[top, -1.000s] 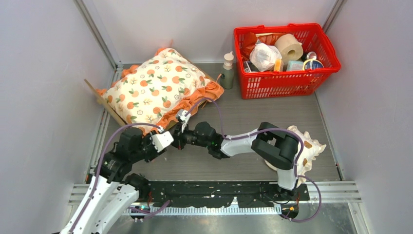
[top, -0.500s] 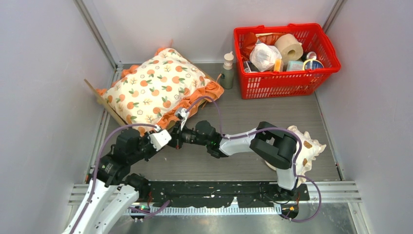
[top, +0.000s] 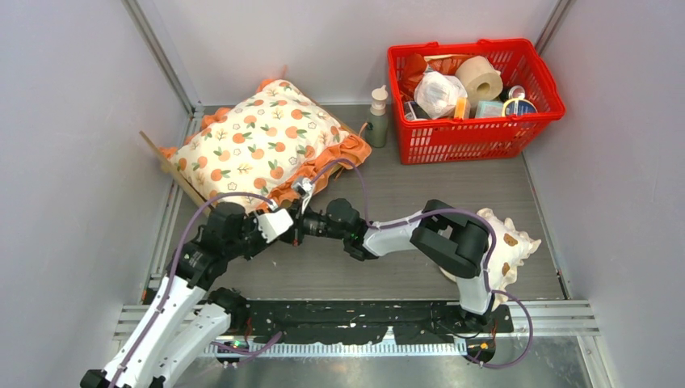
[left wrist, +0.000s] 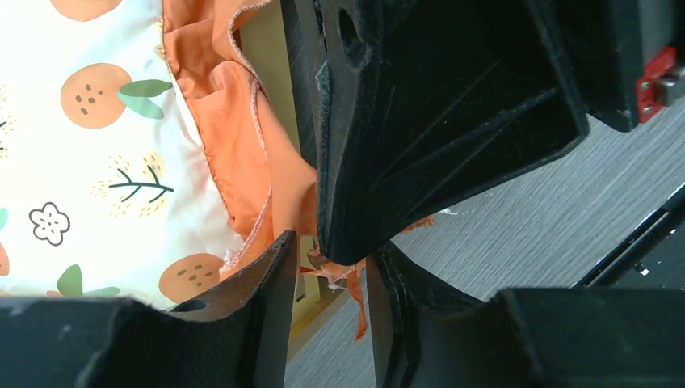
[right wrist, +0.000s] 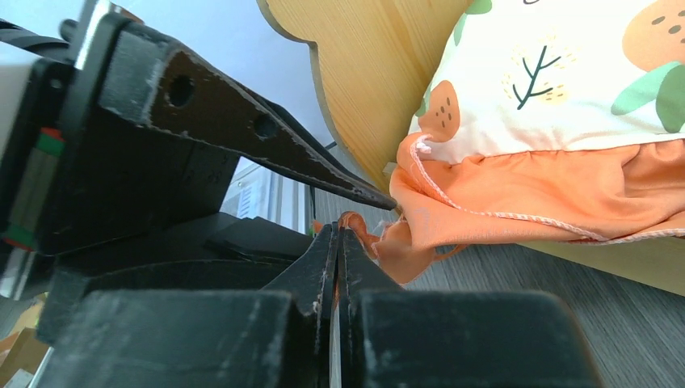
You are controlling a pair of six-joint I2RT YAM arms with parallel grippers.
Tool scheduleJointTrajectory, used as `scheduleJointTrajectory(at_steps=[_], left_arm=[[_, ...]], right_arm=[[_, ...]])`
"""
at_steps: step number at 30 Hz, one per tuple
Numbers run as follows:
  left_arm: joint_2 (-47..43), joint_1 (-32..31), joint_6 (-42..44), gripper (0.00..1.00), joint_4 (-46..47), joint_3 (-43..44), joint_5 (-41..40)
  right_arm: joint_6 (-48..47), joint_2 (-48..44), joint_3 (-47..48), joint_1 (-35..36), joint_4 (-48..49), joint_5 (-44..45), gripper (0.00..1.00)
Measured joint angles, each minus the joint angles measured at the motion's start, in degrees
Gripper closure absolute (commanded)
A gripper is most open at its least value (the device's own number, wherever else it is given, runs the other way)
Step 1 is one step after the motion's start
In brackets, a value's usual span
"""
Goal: Set up the pet bed
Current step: Tie the ropes to the bed frame.
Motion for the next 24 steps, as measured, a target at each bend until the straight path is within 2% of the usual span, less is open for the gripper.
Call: scheduleJointTrajectory(at_steps=[3, 6, 8, 11, 13, 14, 19, 20, 22, 24], left_arm=[[1.2, 0.0, 0.5, 0.59, 0.9, 0.0, -0.44], [1.88, 0.0, 1.14, 0.63, 1.84, 0.0, -0.5], [2.38, 0.0, 1.38, 0.71, 2.34, 0.0, -0.52], [3.5, -0.04, 1.44, 0.93, 2.58, 0.0, -0.33], [4.5, -0.04, 1.64, 1.0, 2.45, 0.0, -0.48], [5.22, 0.09, 1.7, 1.0, 2.47, 0.0, -0.52], [8.02, 0.42, 1.03, 1.0, 2.71, 0.31, -0.46], [8.33, 0.48, 0.74, 1.0, 2.91, 0.35, -0.39], [8.92, 0.74, -0.15, 1.0, 3.34, 0.39, -0.39], [9.9, 1.22, -0.98, 1.0, 4.0, 0.68, -0.46]], right_arm=[[0.31, 0.09, -0.04, -0.33, 0.7, -0.83, 0.95], [0.31, 0.09, -0.07, -0.59, 1.51, -1.62, 0.95], [0.35, 0.2, -0.07, -0.92, 2.12, -2.08, 0.95], [0.76, 0.94, -0.04, -1.44, 3.37, -2.56, 0.95], [1.36, 1.62, -0.04, -1.97, 3.87, -2.82, 0.95], [1.57, 1.92, 0.0, -2.14, 4.04, -3.02, 0.95], [2.43, 2.67, -0.5, -2.6, 3.98, -2.49, 0.76], [2.4, 2.6, -1.14, -2.62, 4.37, -1.7, 0.66], [2.23, 2.08, -3.1, -2.6, 5.07, -0.04, 0.58], [0.92, 0.59, -6.45, -2.54, 5.11, 2.51, 0.57]])
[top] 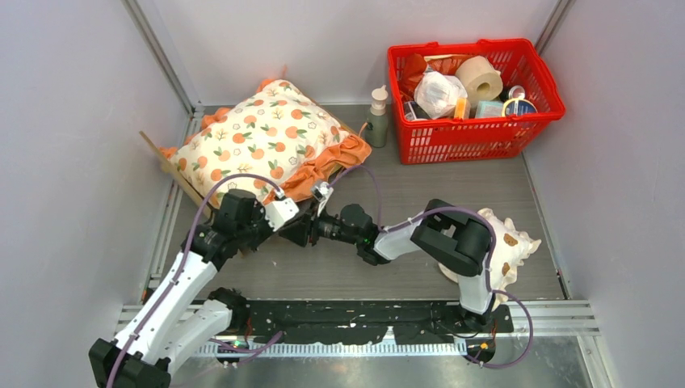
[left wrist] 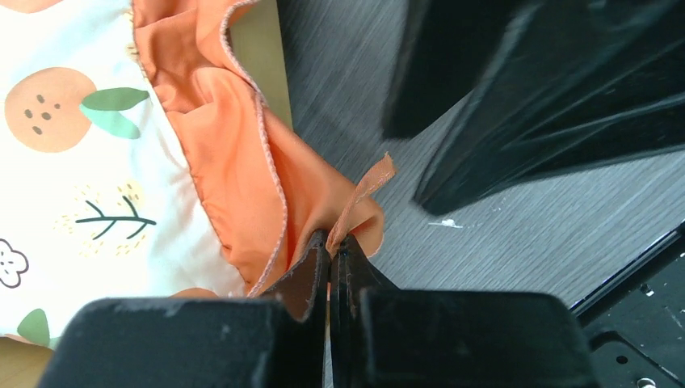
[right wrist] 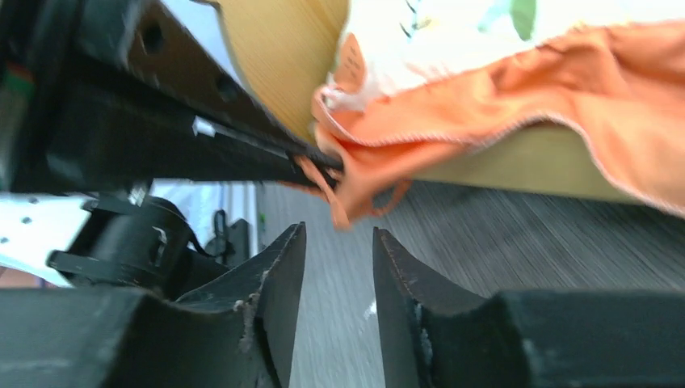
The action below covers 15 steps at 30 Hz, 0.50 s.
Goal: Set up the pet bed
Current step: Tie the ropes to the bed frame.
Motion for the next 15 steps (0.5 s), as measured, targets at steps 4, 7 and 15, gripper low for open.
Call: scheduleJointTrajectory(at_steps=[4, 7, 15], left_arm=[[2.16, 0.74, -2.03, 1.0, 0.31, 1.66, 0.11], [3.93, 1.05, -3.52, 1.0, 0.26, 3.58, 0.13], [5.03, 1.31, -6.01, 1.0, 0.26, 4.83, 0.44]], right_arm=[[-4.57, -3.02, -6.16, 0.68, 0.66, 6.54, 0.56], [-10.82, -5.03, -10.51, 2.58, 3.15, 12.74, 0.53], [-31.21, -3.5, -9.49, 13.99, 9.2, 21.05, 0.45]])
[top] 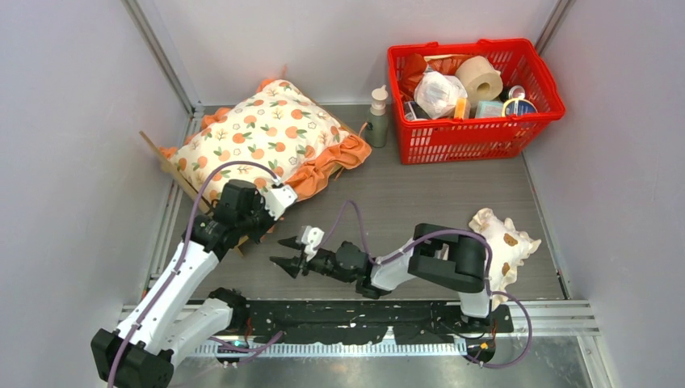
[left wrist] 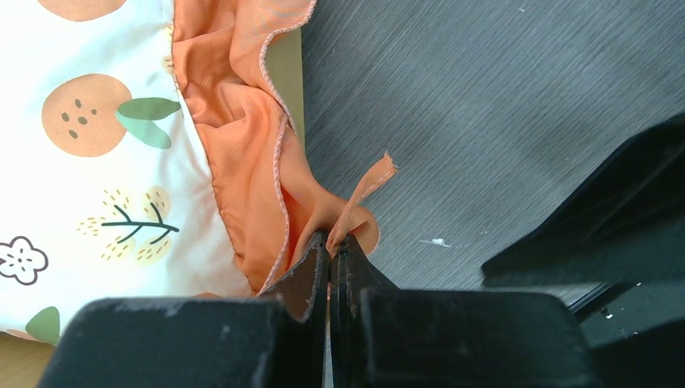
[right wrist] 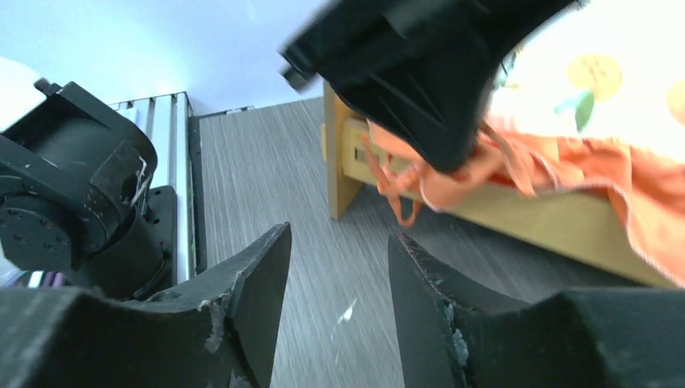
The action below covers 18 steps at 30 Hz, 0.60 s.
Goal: Set up the pet bed
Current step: Tie the ropes to the bed frame.
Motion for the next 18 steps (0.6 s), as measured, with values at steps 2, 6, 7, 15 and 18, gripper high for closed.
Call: scheduleJointTrajectory(at_steps=[2, 6, 7, 15, 18], left_arm=[[-0.04, 0.0, -0.7, 1.0, 0.02, 0.0, 0.15], [-0.35, 0.0, -1.16, 1.0, 0.07, 0.0, 0.17], [-0.42, 0.0, -1.25, 1.0, 0.04, 0.0, 0.17], [-0.24, 0.0, -2.58, 1.0, 0.04, 0.0, 0.15], [-0.13, 0.02, -2.69, 1.0, 0.13, 0.0, 0.11]], right_arm=[[-4.11, 2.08, 2.54, 1.38, 1.51, 0.24, 0.43], [-10.86, 6.38, 8.63, 2.93, 0.92, 1.55, 0.42], [-12.17, 7.17, 9.92, 3.21, 0.35, 2.21, 0.41], [-18.78, 10.86, 16.09, 4.15, -3.52, 9.46, 0.41], [-19.52, 12.02, 18.14, 4.28, -5.97, 10.99, 0.42]])
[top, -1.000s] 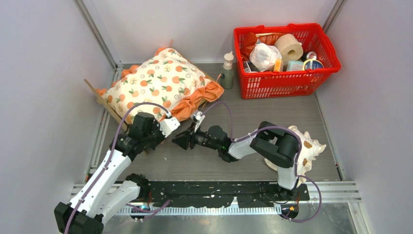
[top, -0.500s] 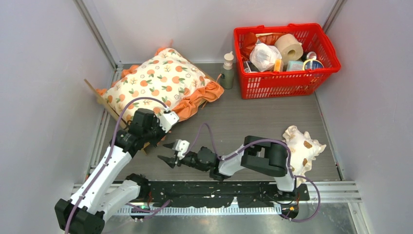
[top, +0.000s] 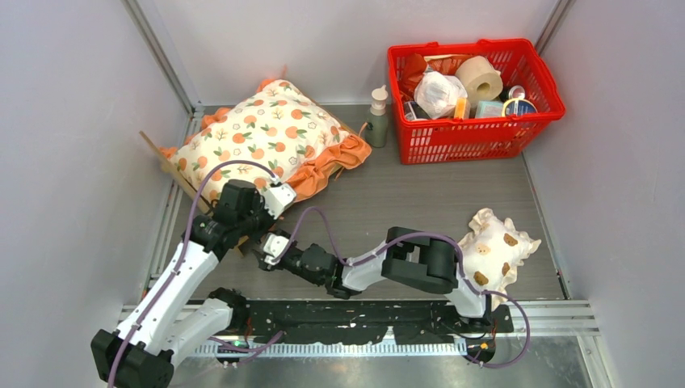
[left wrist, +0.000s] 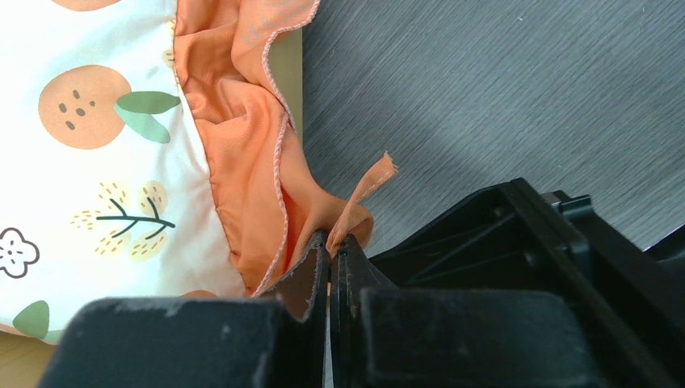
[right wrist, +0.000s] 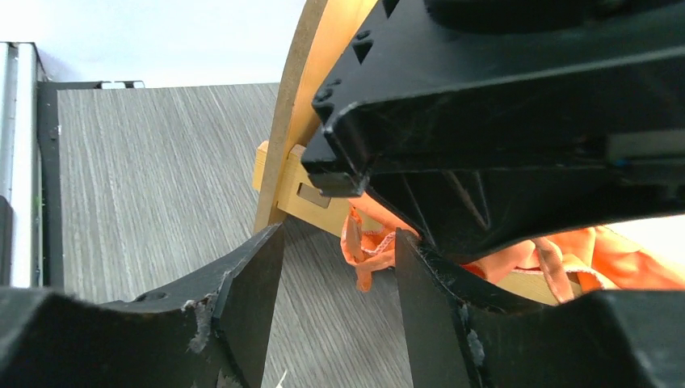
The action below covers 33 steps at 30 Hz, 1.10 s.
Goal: Set up the pet bed
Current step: Tie the ropes to the bed frame.
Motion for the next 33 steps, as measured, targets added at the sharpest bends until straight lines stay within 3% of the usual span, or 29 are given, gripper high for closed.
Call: scheduleJointTrajectory(at_steps=[5, 7, 8, 10, 22, 33], left_arm=[[0.24, 0.0, -0.7, 1.0, -0.04, 0.0, 0.02], [0.33, 0.0, -1.07, 1.0, -0.04, 0.0, 0.02], [0.31, 0.0, -1.22, 1.0, -0.04, 0.0, 0.02], [0.24, 0.0, -1.4, 1.0, -0.07, 0.0, 0.0], [-3.54, 0.0, -4.0, 1.0, -1.79, -0.02, -7.02], [-8.31, -0.02, -5.57, 1.0, -4.44, -0.5, -8.04]], right_arm=[[-0.79, 2.12, 2.86, 0.04, -2.25, 1.18, 0.58], [-0.94, 2.34, 2.99, 0.04, -2.75, 1.42, 0.75], [-1.03, 2.34, 2.99, 0.04, -2.95, 1.44, 0.88], [-0.81, 2.34, 2.93, 0.04, -2.69, 1.51, 0.94], [8.11, 2.29, -5.27, 0.04, 9.77, 0.57, 0.95], [24.59, 2.29, -7.58, -4.15, 15.32, -0.24, 0.95]])
